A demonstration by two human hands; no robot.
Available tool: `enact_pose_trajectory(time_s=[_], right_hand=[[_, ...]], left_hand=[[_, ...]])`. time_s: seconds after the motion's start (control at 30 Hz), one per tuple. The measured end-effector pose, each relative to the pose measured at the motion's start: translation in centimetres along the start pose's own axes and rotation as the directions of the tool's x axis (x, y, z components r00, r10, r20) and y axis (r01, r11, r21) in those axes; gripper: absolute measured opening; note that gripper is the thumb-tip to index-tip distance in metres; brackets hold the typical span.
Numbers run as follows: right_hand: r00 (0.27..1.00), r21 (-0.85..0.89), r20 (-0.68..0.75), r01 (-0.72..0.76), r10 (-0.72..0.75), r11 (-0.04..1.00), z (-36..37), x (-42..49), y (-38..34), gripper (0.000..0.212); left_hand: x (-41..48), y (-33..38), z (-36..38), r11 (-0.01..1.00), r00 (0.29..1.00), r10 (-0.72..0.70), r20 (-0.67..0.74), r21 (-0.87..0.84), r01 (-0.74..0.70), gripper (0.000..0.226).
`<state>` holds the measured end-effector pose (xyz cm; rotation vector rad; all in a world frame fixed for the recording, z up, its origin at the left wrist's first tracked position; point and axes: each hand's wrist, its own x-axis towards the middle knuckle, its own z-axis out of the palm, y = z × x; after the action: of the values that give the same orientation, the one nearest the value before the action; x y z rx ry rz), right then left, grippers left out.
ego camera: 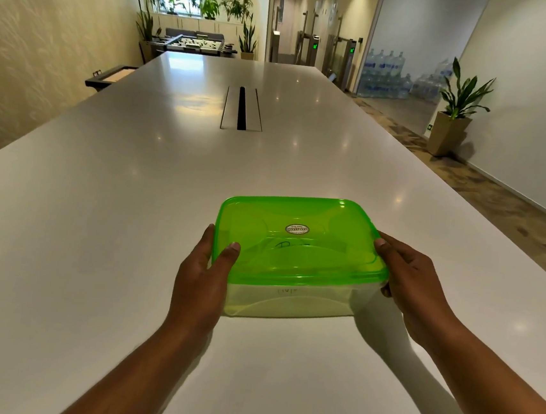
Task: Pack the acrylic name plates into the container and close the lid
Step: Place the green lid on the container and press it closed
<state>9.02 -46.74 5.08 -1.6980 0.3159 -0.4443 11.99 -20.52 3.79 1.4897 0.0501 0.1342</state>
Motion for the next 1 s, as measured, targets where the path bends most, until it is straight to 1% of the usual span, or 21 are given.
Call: enact_pose_trajectory(time_s=[0.13, 0.2, 0.3, 0.37, 0.57, 0.63, 0.7, 0.77, 0.83, 0.93, 1.0], right_hand=[[0.998, -0.052, 0.029, 0.062, -0.06, 0.997, 0.49, -0.29, 0.39, 0.027], [0.997, -0.076, 0.015, 0.072, -0.071, 0.995, 0.53, -0.45, 0.54, 0.032], [0.993, -0.094, -0.005, 0.115, -0.116, 0.989, 0.61, -0.55, 0.57, 0.025], [0.991, -0.116, -0.019, 0.127, -0.13, 0.985, 0.86, -0.57, 0.33, 0.027], [0.989, -0.063, -0.048, 0.136, -0.139, 0.989, 1.03, -0.41, 0.97, 0.03], [0.988, -0.04, -0.056, 0.144, -0.146, 0.989, 1.01, -0.34, 1.09, 0.037], [0.983, -0.059, -0.025, 0.178, -0.18, 0.982, 0.88, -0.38, 0.94, 0.043], [0.983, -0.089, 0.001, 0.182, -0.183, 0.979, 0.64, -0.48, 0.71, 0.035], [0.988, -0.085, 0.008, 0.152, -0.152, 0.985, 0.43, -0.55, 0.54, 0.028], [0.994, -0.109, -0.015, 0.107, -0.109, 0.988, 0.52, -0.61, 0.48, 0.026], [0.994, -0.119, -0.016, 0.105, -0.108, 0.987, 0.89, -0.79, 0.4, 0.025]], left_hand=[[-0.08, -0.61, 0.38, 0.999, 0.999, -0.033, -0.019, -0.033, 0.033, 0.05], [-0.03, -0.72, 0.35, 0.999, 0.999, -0.031, -0.013, -0.022, 0.031, 0.05], [0.01, -0.8, 0.37, 1.0, 1.0, -0.014, -0.011, -0.009, 0.014, 0.05], [-0.05, -0.81, 0.48, 1.0, 1.0, -0.013, -0.025, -0.011, 0.012, 0.05], [-0.19, -0.91, 0.74, 1.0, 0.999, -0.011, -0.052, -0.008, 0.01, 0.05], [-0.24, -0.91, 0.8, 1.0, 0.998, -0.02, -0.055, -0.018, 0.019, 0.05], [-0.24, -0.81, 0.78, 0.999, 0.998, -0.028, -0.051, -0.022, 0.027, 0.049], [-0.19, -0.65, 0.62, 0.999, 0.999, -0.044, -0.031, -0.032, 0.043, 0.048], [-0.06, -0.44, 0.44, 0.998, 0.998, -0.058, -0.018, -0.039, 0.057, 0.047], [0.02, -0.34, 0.45, 0.995, 0.996, -0.083, -0.025, -0.062, 0.082, 0.047], [0.04, -0.29, 0.52, 0.992, 0.994, -0.102, -0.03, -0.076, 0.099, 0.047]])
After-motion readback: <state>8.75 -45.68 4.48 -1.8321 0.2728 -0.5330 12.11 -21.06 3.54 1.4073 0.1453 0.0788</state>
